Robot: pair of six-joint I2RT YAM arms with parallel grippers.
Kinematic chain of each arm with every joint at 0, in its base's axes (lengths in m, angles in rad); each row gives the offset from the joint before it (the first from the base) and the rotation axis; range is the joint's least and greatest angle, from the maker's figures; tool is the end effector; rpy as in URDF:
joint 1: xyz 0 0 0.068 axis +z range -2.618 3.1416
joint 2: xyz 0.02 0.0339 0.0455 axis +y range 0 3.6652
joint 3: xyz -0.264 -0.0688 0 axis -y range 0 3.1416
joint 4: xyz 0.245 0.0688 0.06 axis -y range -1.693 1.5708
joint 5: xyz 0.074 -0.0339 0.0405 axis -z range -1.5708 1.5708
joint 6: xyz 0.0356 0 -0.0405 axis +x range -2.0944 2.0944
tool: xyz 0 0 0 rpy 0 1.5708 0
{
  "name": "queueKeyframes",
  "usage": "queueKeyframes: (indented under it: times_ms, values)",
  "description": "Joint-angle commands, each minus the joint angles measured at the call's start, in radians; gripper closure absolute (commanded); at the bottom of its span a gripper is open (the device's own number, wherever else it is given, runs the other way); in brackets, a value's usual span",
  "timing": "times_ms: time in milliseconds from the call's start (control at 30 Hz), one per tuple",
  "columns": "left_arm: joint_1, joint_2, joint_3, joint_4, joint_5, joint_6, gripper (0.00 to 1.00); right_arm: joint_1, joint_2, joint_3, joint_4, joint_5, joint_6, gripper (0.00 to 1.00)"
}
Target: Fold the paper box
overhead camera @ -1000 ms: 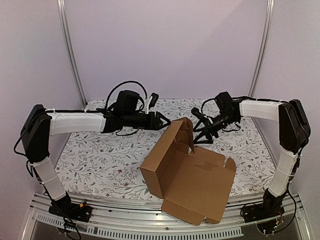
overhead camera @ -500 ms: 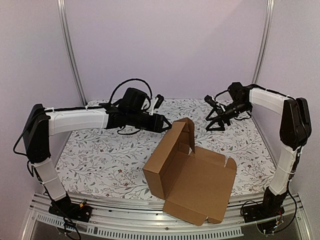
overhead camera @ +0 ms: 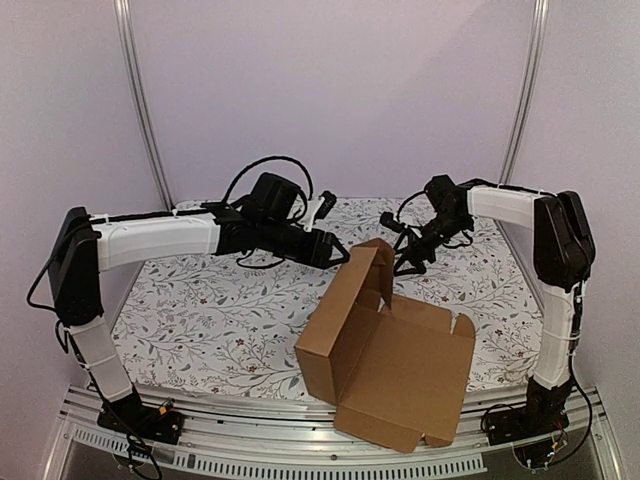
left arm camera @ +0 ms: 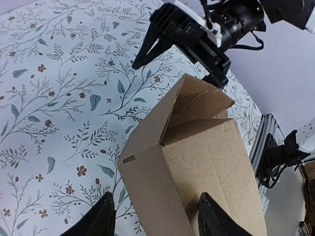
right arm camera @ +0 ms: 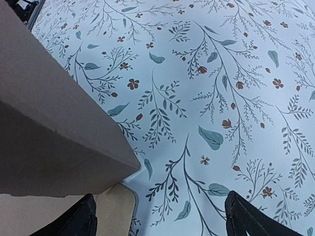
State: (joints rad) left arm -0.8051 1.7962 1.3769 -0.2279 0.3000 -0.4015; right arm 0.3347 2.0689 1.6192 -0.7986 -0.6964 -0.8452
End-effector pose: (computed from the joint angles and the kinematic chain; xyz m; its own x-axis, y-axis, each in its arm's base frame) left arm 0.2789 -0.3053 0.2608 -0.7176 0.2078 -0.6647 0.6210 0.6229 -0.4758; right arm 0.3939 0.1612 0.1969 -0.2623 -0.6988 -0.6654 -0.9648 0.2034 0.1666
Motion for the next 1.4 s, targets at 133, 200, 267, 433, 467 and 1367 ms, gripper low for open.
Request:
queueKeyframes:
  times_ms: [133,200,267,433,467,1367]
  values:
    - [-0.052,0.024,0.037,-0.079,0.091,0.038,0.42,0.040,-0.018,-0.016,-0.033,0.057,-0.103,0.11]
    - [-0.054,-0.001,0.017,-0.065,0.083,0.032,0.40,0.040,-0.025,-0.025,-0.048,0.044,-0.123,0.11]
    - [-0.054,-0.034,-0.005,-0.052,0.070,0.023,0.38,0.041,-0.032,-0.032,-0.057,0.032,-0.140,0.11]
    - [-0.056,-0.085,-0.066,0.012,0.114,-0.032,0.36,0.042,-0.038,-0.032,-0.072,0.016,-0.163,0.11]
    - [-0.059,-0.084,-0.075,0.025,0.121,-0.044,0.36,0.042,-0.039,-0.032,-0.075,0.009,-0.165,0.11]
    - [-0.099,-0.011,-0.089,-0.008,0.028,0.010,0.40,0.184,-0.065,-0.126,0.133,-0.081,-0.026,0.16]
